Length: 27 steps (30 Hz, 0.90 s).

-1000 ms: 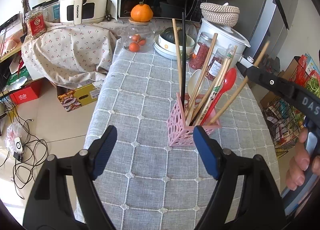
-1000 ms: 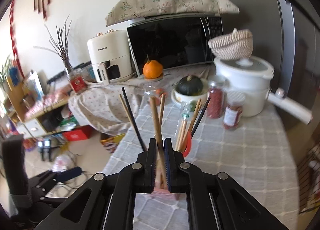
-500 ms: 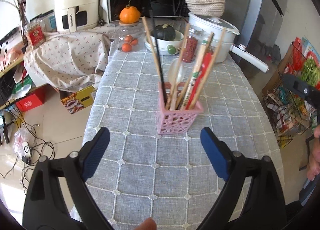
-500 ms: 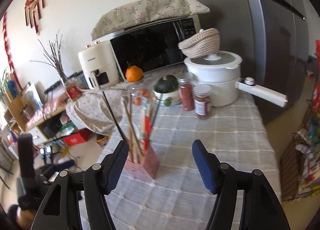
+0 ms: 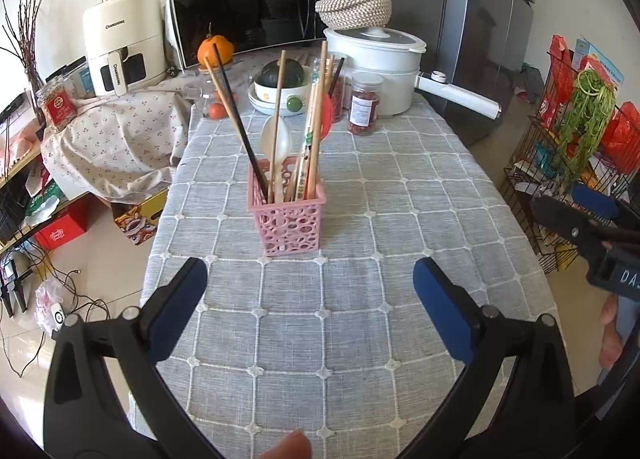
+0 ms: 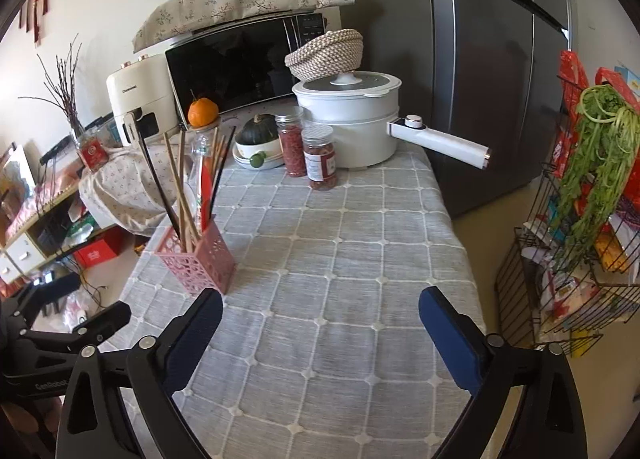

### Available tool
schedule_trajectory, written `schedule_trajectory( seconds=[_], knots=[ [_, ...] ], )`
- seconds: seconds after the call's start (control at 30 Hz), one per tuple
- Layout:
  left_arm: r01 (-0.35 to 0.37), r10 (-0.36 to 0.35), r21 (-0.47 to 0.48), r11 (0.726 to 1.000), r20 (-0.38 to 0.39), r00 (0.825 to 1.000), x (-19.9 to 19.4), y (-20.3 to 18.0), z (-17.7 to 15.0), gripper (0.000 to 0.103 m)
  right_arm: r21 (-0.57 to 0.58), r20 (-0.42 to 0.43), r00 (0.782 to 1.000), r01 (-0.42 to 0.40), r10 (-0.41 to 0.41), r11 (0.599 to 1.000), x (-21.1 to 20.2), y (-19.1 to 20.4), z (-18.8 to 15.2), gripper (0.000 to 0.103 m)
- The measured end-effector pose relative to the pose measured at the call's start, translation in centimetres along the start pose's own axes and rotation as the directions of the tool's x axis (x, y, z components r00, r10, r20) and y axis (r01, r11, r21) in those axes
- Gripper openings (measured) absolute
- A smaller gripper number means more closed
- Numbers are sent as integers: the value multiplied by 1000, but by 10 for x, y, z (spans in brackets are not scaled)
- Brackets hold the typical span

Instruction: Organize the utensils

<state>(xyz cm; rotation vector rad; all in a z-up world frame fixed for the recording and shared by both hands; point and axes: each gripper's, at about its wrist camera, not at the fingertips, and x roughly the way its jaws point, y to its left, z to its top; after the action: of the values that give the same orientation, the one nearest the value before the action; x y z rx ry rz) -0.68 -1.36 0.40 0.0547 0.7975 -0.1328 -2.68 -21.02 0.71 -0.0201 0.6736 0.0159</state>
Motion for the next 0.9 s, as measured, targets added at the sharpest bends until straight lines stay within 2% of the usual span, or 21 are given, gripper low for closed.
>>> schedule_trajectory(
  seconds=[0.17, 0.9],
  knots=[
    [6, -6, -4, 1000, 7, 1000, 2, -2, -2, 102, -18, -4, 999, 33, -33, 999, 0, -2, -3, 101],
    [10, -10, 8, 1000, 6, 1000, 2, -7, -3, 102, -8, -40, 999, 24, -24, 1000, 7, 0, -3, 101]
  ],
)
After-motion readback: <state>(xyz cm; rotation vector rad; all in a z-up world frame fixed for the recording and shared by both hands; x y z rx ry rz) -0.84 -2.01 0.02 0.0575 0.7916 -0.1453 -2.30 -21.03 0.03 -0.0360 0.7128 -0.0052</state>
